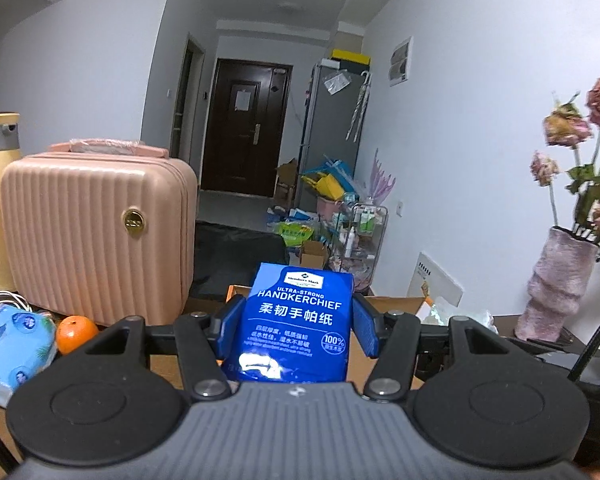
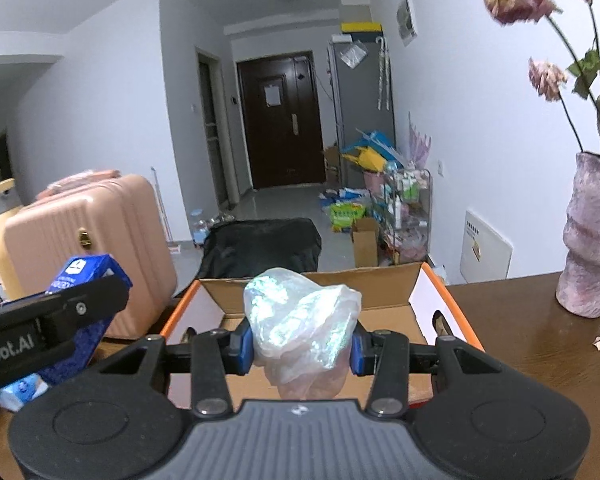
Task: Organize soft objects
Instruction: 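Carry the tissue pack and plastic bag with both grippers over the orange cardboard box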
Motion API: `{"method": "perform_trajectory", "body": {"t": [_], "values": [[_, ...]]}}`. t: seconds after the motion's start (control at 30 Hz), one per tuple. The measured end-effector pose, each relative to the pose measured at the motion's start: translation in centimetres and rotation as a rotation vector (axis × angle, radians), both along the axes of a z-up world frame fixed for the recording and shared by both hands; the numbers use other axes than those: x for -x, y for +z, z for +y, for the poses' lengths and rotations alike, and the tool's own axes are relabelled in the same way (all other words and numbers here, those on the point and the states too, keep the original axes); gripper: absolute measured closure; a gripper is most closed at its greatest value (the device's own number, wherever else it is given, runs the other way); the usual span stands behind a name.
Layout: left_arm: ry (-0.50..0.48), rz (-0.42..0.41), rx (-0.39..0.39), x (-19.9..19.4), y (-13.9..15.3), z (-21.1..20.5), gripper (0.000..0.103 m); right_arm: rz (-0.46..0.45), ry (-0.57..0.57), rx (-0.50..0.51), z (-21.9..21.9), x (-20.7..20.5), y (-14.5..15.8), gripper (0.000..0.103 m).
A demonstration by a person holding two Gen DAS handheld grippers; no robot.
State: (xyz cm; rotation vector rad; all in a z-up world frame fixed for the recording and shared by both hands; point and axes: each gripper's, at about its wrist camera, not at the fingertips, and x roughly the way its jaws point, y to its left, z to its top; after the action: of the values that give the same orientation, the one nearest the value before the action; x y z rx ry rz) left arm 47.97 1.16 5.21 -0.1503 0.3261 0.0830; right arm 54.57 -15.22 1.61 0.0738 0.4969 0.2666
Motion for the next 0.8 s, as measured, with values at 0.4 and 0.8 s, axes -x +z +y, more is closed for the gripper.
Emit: {"method": "perform_trajectory", "body": {"t": [0.4, 0.8], "values": [[0.046, 0.134, -0.014, -7.5, -3.8, 0.4, 0.046, 0.090, -0.073, 0.003, 0.2, -5.5, -3.2, 0.060], [0.048, 0.162, -0.026, -8.3, -5.8, 0.6, 0.044, 0.099, -0.123, 0.041, 0.6, -6.2, -4.4, 0.050]]}}
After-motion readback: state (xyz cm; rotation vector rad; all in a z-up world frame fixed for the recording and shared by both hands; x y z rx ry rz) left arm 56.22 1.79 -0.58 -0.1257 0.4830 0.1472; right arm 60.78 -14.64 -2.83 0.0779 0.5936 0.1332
